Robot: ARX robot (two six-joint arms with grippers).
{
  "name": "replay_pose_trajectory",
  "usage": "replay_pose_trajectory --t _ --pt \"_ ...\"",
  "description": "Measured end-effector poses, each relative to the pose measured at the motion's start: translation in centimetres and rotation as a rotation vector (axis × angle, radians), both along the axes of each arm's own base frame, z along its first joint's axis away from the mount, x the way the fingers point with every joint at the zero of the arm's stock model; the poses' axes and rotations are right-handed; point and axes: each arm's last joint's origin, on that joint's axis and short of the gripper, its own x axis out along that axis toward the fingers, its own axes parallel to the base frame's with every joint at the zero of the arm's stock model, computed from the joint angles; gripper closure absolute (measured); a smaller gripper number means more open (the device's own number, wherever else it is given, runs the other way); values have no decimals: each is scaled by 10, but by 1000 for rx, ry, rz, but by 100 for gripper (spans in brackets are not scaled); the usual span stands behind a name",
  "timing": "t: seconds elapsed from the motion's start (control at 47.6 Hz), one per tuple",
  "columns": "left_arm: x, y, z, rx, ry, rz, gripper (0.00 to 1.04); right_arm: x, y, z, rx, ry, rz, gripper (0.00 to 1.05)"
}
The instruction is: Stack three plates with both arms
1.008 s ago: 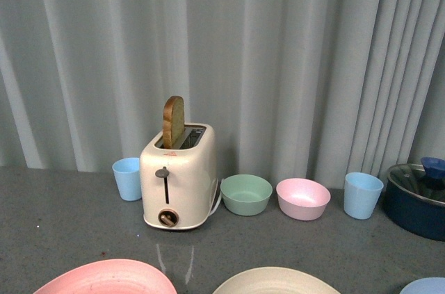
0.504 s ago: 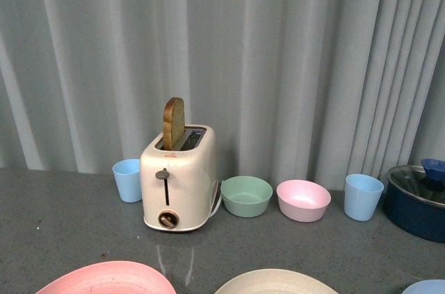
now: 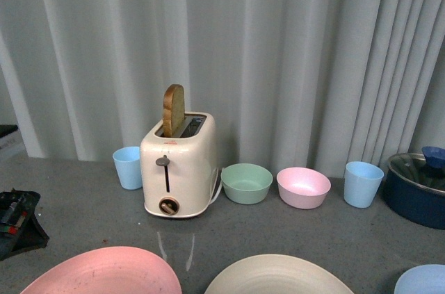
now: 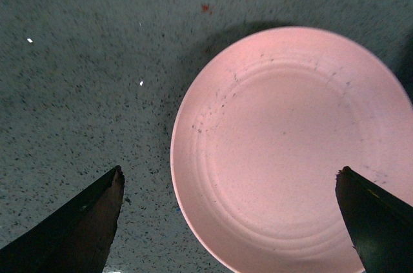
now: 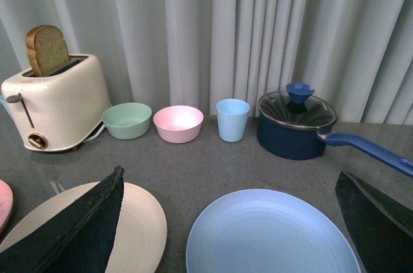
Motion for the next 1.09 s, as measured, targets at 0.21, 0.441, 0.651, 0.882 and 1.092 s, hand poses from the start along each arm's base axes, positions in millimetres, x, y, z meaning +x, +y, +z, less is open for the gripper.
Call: replay_pose_trajectory --t 0.21,0.441,0.651,0.882,1.092 --pt "32 15 -25 35 104 -3 7 0 0 0 0 0 0 7" --pt "52 37 -43 50 135 7 7 0 0 0 0 0 0 7" --pt "55 49 -67 42 215 -27 7 0 0 0 0 0 0 7" --pt "57 53 -74 47 239 -32 7 0 0 0 0 0 0 7" --pt "57 52 -81 46 247 -44 7 0 0 0 0 0 0 7"
